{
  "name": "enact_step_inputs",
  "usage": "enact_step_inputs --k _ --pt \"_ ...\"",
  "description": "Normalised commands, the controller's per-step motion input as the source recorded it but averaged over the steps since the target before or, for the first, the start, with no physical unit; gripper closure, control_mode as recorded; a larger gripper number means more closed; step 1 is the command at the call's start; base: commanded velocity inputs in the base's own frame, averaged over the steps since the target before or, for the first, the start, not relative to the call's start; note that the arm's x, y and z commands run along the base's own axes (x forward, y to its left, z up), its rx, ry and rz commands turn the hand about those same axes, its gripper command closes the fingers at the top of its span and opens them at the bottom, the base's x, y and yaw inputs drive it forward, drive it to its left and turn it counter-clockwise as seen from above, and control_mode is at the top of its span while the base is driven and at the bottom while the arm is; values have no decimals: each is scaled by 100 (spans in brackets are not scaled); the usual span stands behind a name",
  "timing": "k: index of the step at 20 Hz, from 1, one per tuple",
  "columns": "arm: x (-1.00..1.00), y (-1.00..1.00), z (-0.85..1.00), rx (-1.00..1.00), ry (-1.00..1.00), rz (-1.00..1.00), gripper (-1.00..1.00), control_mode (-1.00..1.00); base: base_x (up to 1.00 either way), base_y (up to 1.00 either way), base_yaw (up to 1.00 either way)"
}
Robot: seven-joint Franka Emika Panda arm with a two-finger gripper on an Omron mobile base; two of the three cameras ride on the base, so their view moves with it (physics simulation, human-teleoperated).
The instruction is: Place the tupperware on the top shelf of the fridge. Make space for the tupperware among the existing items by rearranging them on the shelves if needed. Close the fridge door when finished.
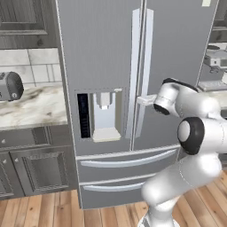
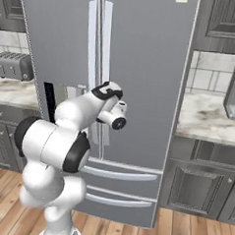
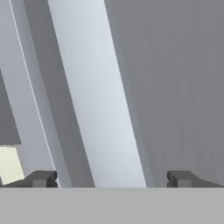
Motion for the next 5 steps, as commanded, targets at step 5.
enact_step_inputs --k 5 --pt "2 2 0 0 0 0 -100 -100 0 0 0"
